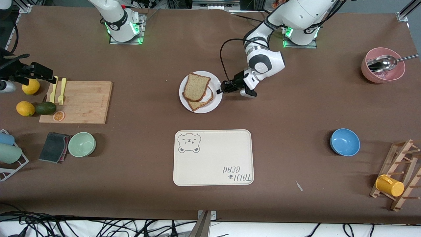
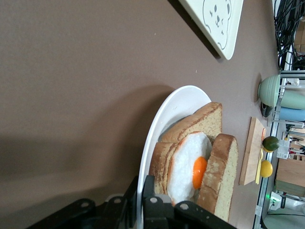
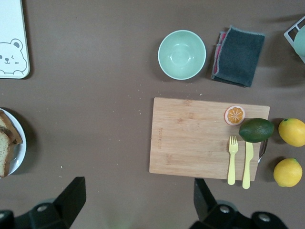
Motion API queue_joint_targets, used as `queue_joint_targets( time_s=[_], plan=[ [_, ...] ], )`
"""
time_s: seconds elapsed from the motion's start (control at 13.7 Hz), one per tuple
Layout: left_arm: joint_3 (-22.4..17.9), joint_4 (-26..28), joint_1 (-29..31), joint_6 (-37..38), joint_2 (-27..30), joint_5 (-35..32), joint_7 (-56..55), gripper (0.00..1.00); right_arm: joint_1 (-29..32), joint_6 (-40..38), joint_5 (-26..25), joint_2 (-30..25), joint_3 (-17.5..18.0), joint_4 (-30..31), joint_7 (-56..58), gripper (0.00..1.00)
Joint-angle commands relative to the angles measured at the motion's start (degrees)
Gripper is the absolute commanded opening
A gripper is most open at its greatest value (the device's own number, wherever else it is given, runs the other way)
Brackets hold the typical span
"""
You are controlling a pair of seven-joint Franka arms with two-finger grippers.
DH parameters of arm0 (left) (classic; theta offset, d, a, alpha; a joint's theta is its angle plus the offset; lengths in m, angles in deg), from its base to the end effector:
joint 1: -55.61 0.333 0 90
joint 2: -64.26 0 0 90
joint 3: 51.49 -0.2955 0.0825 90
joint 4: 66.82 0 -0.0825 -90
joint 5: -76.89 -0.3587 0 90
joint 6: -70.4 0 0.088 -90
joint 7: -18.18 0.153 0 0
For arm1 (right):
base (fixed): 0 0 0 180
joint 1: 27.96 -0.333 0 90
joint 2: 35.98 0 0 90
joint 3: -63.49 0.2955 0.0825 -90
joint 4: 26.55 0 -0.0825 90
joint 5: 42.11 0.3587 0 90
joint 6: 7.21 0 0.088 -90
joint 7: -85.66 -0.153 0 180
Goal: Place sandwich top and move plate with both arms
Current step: 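Drag the white plate with the left gripper onto the bear tray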
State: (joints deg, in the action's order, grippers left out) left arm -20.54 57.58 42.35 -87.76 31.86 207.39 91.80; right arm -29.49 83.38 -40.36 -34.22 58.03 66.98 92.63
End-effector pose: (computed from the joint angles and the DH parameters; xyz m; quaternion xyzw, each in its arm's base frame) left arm 0.3659 -0.3656 0.1117 0.8856 0.1459 0.0319 0.4398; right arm 0.5306 -0.0312 0.5153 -0.9987 -0.0257 0.0394 0.0176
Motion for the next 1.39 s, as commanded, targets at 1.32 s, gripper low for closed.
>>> queue_joint_targets(
  time_s=[1.32],
  plan=[
    [0.34, -12.23, 7.9, 3.2, 0.68, 3.09, 2.05, 0.0, 0.3, -1.3, -0.44, 0.43, 0.36, -1.51, -0.2, 1.0]
  ],
)
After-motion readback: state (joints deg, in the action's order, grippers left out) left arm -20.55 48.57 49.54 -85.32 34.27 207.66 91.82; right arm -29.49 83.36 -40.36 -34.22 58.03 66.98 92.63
